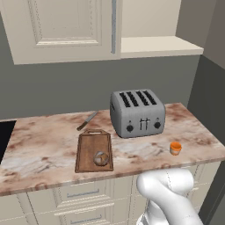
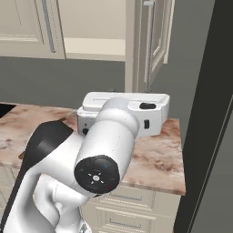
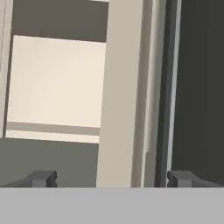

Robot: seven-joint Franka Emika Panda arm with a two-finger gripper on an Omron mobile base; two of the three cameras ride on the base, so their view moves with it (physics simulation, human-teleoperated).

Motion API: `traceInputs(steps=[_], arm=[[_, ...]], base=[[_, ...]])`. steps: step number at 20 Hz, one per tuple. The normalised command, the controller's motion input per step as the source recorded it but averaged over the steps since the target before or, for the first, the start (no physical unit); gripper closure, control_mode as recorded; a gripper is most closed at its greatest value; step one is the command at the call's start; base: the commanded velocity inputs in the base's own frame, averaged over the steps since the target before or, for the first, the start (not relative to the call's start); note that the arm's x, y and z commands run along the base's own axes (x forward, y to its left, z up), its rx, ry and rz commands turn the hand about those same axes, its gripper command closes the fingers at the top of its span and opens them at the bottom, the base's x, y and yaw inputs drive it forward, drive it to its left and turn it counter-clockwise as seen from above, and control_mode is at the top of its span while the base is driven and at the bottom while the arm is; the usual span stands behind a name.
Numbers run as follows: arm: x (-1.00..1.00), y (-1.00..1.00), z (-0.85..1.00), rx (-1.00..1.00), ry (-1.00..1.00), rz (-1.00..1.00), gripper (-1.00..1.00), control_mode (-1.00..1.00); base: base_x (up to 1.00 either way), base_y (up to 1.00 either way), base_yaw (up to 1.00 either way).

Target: Pick the bread, place it on the cutting board, pick the jam, place it on the counter, and close the cabinet.

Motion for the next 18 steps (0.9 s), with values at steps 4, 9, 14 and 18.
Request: traceInputs(steps=[4, 9, 14, 18], arm=[[0.00, 0.08, -0.17, 0.00, -0.05, 0.08, -1.00, -1.00], [0.11, 0.09, -0.08, 0.00, -0.08, 0.05, -1.00, -1.00], [0.23, 0.16, 0.00, 0.00, -0.08, 0.01, -1.00, -1.00], [0.23, 0.35, 0.00, 0.00, -0.07, 0.01, -1.00, -1.00]], base=[[0.00, 0.00, 0.00], [0.00, 0.00, 0.00], [0.00, 0.00, 0.00], [0.00, 0.00, 0.00]])
